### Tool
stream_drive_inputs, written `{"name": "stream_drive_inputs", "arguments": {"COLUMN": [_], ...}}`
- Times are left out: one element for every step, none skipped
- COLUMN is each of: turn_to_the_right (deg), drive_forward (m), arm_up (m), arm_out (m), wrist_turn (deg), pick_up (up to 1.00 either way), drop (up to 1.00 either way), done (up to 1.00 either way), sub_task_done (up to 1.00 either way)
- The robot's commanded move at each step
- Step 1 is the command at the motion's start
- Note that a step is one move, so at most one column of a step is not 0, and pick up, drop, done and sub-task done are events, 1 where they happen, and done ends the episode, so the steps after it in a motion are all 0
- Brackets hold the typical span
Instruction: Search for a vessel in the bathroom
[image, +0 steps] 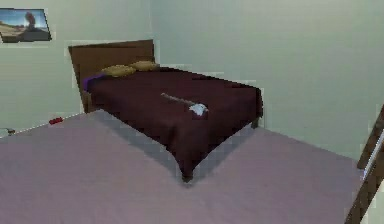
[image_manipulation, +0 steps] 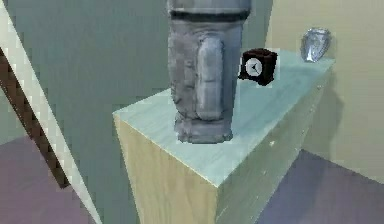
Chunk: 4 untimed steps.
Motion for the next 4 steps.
{"name": "stream_drive_inputs", "arguments": {"turn_to_the_right": [0.0,39.0,0.0,12.0], "drive_forward": [0.70,0.00,1.00,0.00], "arm_up": [0.00,0.00,0.00,0.00], "arm_out": [0.00,0.00,0.00,0.00], "wrist_turn": [0.0,0.0,0.0,0.0], "pick_up": [0.00,0.00,0.00,0.00], "drop": [0.00,0.00,0.00,0.00], "done": [0.00,0.00,0.00,0.00], "sub_task_done": [0.00,0.00,0.00,0.00]}}
